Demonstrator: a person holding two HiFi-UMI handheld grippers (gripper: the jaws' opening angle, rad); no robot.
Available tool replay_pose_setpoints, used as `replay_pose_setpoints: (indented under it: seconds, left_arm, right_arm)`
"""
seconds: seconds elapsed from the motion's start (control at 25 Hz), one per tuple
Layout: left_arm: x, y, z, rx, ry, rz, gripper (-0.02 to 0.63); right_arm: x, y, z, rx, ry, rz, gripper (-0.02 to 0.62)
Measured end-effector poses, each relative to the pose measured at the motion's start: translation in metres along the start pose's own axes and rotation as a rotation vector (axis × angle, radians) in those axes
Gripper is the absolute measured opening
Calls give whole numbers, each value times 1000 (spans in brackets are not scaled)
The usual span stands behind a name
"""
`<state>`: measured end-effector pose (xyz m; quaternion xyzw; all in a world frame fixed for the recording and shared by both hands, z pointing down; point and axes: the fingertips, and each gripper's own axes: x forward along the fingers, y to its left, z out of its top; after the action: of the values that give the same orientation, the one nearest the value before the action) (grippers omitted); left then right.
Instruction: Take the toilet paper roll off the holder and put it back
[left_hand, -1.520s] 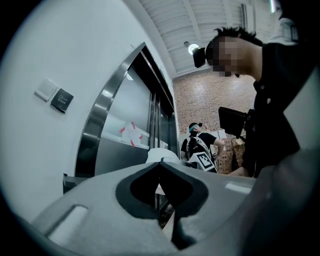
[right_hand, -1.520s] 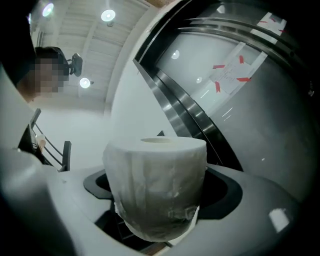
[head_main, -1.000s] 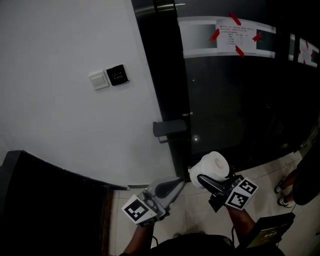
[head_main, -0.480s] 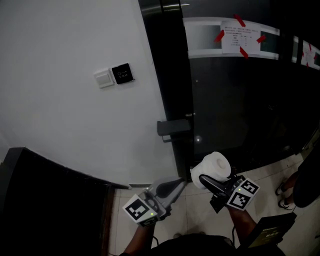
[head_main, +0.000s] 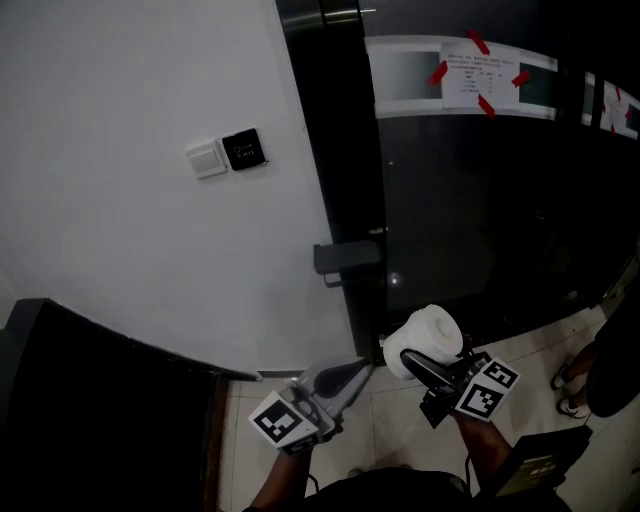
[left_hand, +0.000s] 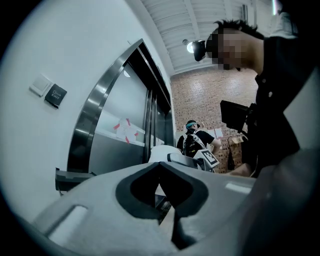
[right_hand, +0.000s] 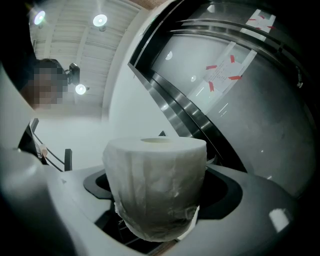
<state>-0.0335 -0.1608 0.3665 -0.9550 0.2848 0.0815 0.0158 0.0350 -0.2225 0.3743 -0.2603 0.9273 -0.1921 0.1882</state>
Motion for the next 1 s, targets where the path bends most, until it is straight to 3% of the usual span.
replay_pose_setpoints:
  seconds: [0.08,0.24,0.36,0.72,1.0]
  left_arm:
    - [-1,2,-2,-3,-2,-2,-5]
    - [-3,7,-5,-3,5,0,-5]
    - [-3,10,-8,-15,12,14,-5]
    - [-2,13,-16,-21,29,5,-5]
    - [-13,32,-25,-54,44,42,-5]
  right_arm:
    - [-3,-6,3,100,-54,13,460]
    - [-17,-33,10,477,-271,55,460]
    - [-35,-62,9,706,-423,26,460]
    - [-45,-107,-12,777,-469,-117,460]
    - [-23,-172,-35,805,-487,-232,460]
